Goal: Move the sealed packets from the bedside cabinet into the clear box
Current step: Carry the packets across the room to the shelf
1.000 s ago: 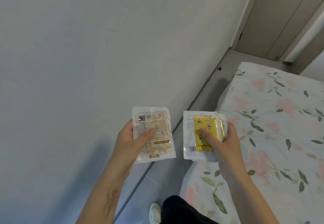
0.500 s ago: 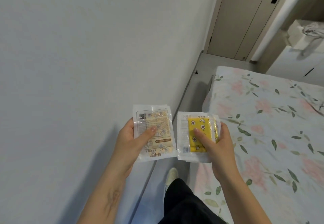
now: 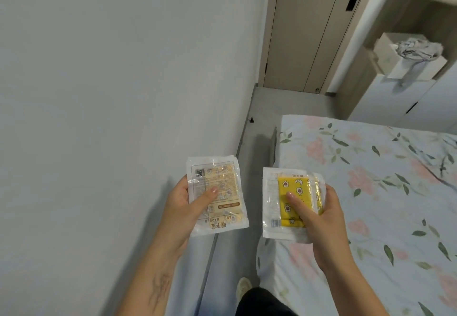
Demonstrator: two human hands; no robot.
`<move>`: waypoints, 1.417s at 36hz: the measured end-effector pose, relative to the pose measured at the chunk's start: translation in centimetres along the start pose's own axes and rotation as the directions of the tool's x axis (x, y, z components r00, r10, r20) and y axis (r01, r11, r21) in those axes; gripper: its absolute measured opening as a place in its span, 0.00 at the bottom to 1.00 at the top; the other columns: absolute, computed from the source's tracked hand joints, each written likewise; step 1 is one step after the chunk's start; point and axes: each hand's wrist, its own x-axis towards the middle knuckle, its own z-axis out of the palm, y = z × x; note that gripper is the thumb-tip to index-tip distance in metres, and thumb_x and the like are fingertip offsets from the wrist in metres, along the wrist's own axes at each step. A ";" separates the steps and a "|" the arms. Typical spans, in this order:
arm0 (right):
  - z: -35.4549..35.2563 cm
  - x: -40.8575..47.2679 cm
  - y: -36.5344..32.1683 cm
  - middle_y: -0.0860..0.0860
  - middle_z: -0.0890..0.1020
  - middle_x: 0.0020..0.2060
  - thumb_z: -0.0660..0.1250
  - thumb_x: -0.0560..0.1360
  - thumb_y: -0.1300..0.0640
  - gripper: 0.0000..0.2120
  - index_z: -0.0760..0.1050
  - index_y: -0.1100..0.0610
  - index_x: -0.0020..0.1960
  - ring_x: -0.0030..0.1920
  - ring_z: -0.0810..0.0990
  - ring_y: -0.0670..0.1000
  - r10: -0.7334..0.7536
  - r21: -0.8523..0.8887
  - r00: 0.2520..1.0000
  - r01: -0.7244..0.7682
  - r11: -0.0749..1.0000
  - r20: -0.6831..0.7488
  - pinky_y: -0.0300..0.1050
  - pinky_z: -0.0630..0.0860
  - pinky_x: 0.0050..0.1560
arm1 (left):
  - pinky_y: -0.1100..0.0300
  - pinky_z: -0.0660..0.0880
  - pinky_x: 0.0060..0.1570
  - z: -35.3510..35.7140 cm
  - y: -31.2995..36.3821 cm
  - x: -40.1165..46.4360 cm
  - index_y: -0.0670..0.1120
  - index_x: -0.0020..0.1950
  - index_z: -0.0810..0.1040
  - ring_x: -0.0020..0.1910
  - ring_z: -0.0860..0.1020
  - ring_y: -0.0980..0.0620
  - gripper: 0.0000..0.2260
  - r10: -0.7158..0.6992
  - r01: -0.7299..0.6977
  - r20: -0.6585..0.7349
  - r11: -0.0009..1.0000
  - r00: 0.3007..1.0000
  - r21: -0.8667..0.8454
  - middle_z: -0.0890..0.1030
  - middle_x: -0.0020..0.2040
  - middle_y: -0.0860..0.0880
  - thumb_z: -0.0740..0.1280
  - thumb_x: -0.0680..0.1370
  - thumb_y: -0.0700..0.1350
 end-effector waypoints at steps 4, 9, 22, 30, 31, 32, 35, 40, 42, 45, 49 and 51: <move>0.4 7.4 -3.0 0.46 0.83 0.44 0.74 0.69 0.57 0.17 0.72 0.43 0.50 0.43 0.84 0.50 -0.024 -0.039 1.000 0.024 0.999 -0.016 0.46 0.81 0.39 | 0.47 0.80 0.47 3.4 2.7 7.0 0.47 0.54 0.79 0.48 0.84 0.46 0.10 0.016 -0.016 0.012 1.000 1.000 -0.023 0.85 0.48 0.48 0.70 0.74 0.37; 1.5 14.1 -5.4 0.43 0.82 0.43 0.74 0.69 0.57 0.16 0.71 0.42 0.48 0.43 0.83 0.48 -0.049 -0.070 0.999 0.048 0.996 -0.021 0.46 0.80 0.42 | 0.55 0.81 0.40 6.5 5.5 13.6 0.48 0.52 0.79 0.45 0.85 0.50 0.09 0.034 -0.033 0.034 0.999 0.999 -0.041 0.86 0.46 0.51 0.69 0.74 0.37; 3.8 29.7 -6.8 0.48 0.83 0.46 0.75 0.68 0.57 0.17 0.72 0.45 0.51 0.43 0.84 0.50 0.007 0.019 0.995 -0.005 1.000 -0.099 0.46 0.81 0.39 | 0.49 0.80 0.46 12.5 9.1 29.7 0.49 0.52 0.79 0.47 0.84 0.48 0.10 0.012 -0.011 0.052 1.000 0.999 -0.021 0.86 0.47 0.50 0.70 0.74 0.37; 8.4 43.7 -8.8 0.46 0.84 0.43 0.76 0.68 0.57 0.17 0.73 0.46 0.52 0.42 0.84 0.48 -0.057 0.006 0.995 0.058 0.998 -0.085 0.46 0.81 0.42 | 0.53 0.81 0.41 15.9 12.0 41.9 0.49 0.53 0.79 0.45 0.85 0.50 0.11 0.003 0.000 0.054 0.999 0.999 -0.042 0.86 0.46 0.50 0.70 0.74 0.37; 9.1 45.5 -9.2 0.45 0.83 0.42 0.76 0.68 0.58 0.17 0.73 0.46 0.52 0.42 0.84 0.47 -0.062 -0.003 0.995 0.062 0.998 -0.077 0.45 0.81 0.41 | 0.54 0.81 0.40 16.5 12.7 43.5 0.49 0.53 0.79 0.44 0.85 0.50 0.11 0.004 -0.002 0.056 0.999 0.998 -0.038 0.86 0.46 0.50 0.70 0.74 0.37; 9.6 47.2 -9.6 0.44 0.83 0.42 0.76 0.68 0.57 0.18 0.72 0.45 0.51 0.42 0.84 0.46 -0.066 -0.015 0.995 0.066 0.998 -0.069 0.43 0.81 0.40 | 0.55 0.81 0.39 17.0 13.4 45.1 0.49 0.53 0.79 0.44 0.85 0.50 0.11 0.006 -0.004 0.059 0.999 0.998 -0.037 0.86 0.46 0.50 0.70 0.74 0.37; 10.5 52.5 -10.9 0.43 0.82 0.43 0.76 0.67 0.57 0.18 0.71 0.44 0.51 0.42 0.84 0.45 -0.082 -0.038 0.995 0.080 0.996 -0.058 0.40 0.80 0.38 | 0.52 0.81 0.43 19.1 15.4 49.4 0.49 0.54 0.79 0.45 0.85 0.50 0.11 0.024 -0.021 0.084 0.999 0.996 -0.041 0.86 0.47 0.50 0.70 0.74 0.37; 10.9 59.1 -13.1 0.49 0.83 0.46 0.76 0.68 0.58 0.19 0.72 0.45 0.53 0.45 0.84 0.50 -0.098 0.018 0.991 0.100 0.995 -0.086 0.48 0.81 0.45 | 0.56 0.81 0.42 22.3 18.1 55.6 0.48 0.55 0.78 0.46 0.84 0.51 0.11 0.053 -0.049 0.079 0.997 0.995 -0.056 0.85 0.47 0.50 0.69 0.75 0.37; 10.9 60.9 -13.9 0.48 0.83 0.47 0.75 0.68 0.58 0.19 0.72 0.46 0.54 0.46 0.84 0.50 -0.105 0.030 0.990 0.108 0.994 -0.094 0.48 0.81 0.45 | 0.58 0.81 0.40 23.3 19.1 57.5 0.48 0.55 0.78 0.46 0.84 0.51 0.11 0.060 -0.056 0.091 0.997 0.994 -0.046 0.85 0.47 0.51 0.69 0.75 0.37; 11.0 63.4 -14.9 0.47 0.82 0.46 0.75 0.69 0.58 0.18 0.72 0.44 0.52 0.45 0.84 0.48 -0.112 0.050 0.988 0.118 0.992 -0.104 0.46 0.81 0.44 | 0.58 0.81 0.39 24.4 20.6 59.9 0.50 0.54 0.79 0.46 0.84 0.52 0.11 0.074 -0.070 0.108 0.997 0.991 -0.044 0.86 0.47 0.52 0.69 0.75 0.37; 11.3 67.0 -15.5 0.48 0.83 0.46 0.75 0.69 0.59 0.18 0.72 0.45 0.52 0.44 0.84 0.48 -0.110 0.043 0.990 0.114 0.993 -0.083 0.44 0.81 0.41 | 0.54 0.82 0.43 25.3 21.1 62.0 0.47 0.57 0.78 0.48 0.84 0.50 0.12 0.077 -0.072 0.109 0.996 0.991 -0.053 0.85 0.49 0.50 0.69 0.75 0.37; 11.7 69.0 -15.5 0.47 0.83 0.45 0.75 0.68 0.59 0.18 0.72 0.44 0.51 0.44 0.84 0.48 -0.103 0.024 0.992 0.104 0.994 -0.067 0.44 0.82 0.41 | 0.54 0.82 0.43 25.6 21.0 63.0 0.47 0.57 0.78 0.48 0.84 0.50 0.12 0.075 -0.069 0.106 0.996 0.992 -0.057 0.85 0.49 0.50 0.69 0.74 0.37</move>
